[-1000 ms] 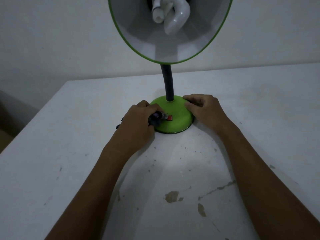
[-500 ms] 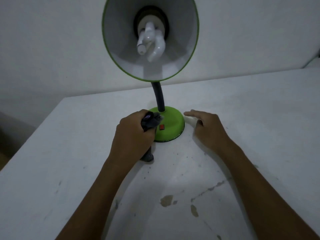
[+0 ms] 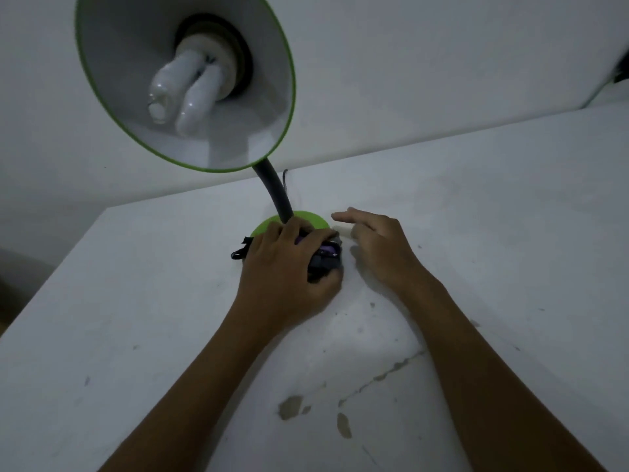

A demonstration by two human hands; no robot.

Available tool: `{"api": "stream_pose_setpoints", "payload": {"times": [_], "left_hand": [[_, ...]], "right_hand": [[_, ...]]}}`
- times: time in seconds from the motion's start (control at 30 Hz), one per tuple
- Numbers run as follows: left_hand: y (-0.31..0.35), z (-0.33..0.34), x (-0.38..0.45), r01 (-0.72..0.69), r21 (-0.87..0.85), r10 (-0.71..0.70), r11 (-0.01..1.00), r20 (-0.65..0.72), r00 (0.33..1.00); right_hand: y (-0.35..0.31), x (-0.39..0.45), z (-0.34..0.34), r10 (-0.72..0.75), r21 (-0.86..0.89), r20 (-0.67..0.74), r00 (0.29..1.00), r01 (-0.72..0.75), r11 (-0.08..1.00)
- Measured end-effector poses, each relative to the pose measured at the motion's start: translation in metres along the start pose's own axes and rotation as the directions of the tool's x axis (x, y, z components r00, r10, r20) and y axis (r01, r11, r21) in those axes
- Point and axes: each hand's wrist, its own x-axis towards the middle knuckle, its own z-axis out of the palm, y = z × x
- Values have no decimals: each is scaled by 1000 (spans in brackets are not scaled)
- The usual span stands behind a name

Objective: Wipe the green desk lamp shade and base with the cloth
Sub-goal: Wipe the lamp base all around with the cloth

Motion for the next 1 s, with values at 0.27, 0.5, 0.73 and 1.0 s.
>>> {"api": "stream_pose_setpoints", "payload": {"times": [0.27,0.5,0.73,1.0], "left_hand": [[-1,6,34,-133,271,112,953,93,989],[15,11,66,266,220,-287,939,67,956],[4,14,56,60,78,-68,995,100,993],[2,-12,47,-337,148,291,930,265,919]], "right_hand": [[2,11,3,68,330,88,994,-94,939],[4,12,0,117,418,-9,993,-103,903],[2,14,-3,111,454,-5,994,-96,886],[3,18,4,23,408,103,994,-63,911]]}}
